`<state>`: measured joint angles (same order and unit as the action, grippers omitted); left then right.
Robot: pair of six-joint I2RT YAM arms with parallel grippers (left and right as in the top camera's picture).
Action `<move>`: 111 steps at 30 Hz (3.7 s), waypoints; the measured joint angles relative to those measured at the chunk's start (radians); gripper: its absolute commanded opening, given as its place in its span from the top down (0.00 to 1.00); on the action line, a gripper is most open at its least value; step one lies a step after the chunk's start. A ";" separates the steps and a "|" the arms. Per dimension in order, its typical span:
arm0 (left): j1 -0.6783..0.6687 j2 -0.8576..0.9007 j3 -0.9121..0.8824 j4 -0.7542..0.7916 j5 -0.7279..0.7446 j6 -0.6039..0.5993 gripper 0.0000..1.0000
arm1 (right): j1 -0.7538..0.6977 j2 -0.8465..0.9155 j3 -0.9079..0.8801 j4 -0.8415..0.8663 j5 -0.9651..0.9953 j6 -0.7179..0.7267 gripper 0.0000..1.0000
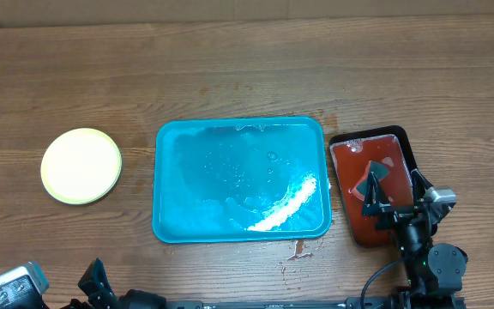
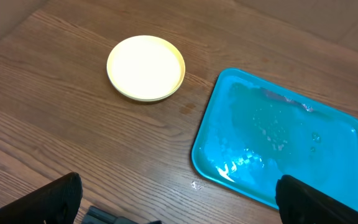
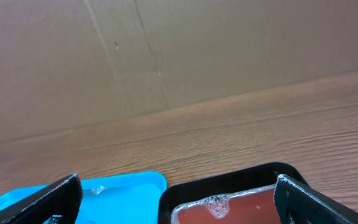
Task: Clean dirty plates on tray and stack at the side
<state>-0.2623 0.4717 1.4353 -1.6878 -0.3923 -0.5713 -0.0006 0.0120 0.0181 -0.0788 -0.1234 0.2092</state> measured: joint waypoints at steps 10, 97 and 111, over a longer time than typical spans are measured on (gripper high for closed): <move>0.000 0.000 0.000 0.000 0.000 0.000 0.00 | 0.000 0.000 0.000 0.000 0.000 0.000 0.00; 0.212 -0.456 -1.427 1.819 0.357 0.191 0.00 | 0.000 0.000 0.000 0.000 0.000 0.000 0.00; 0.212 -0.457 -1.427 1.612 0.412 0.315 0.01 | 0.000 0.000 0.000 0.000 0.000 0.000 0.00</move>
<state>-0.0502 0.0151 0.0082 -0.0761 0.0193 -0.2565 -0.0006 0.0120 0.0181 -0.0788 -0.1238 0.2089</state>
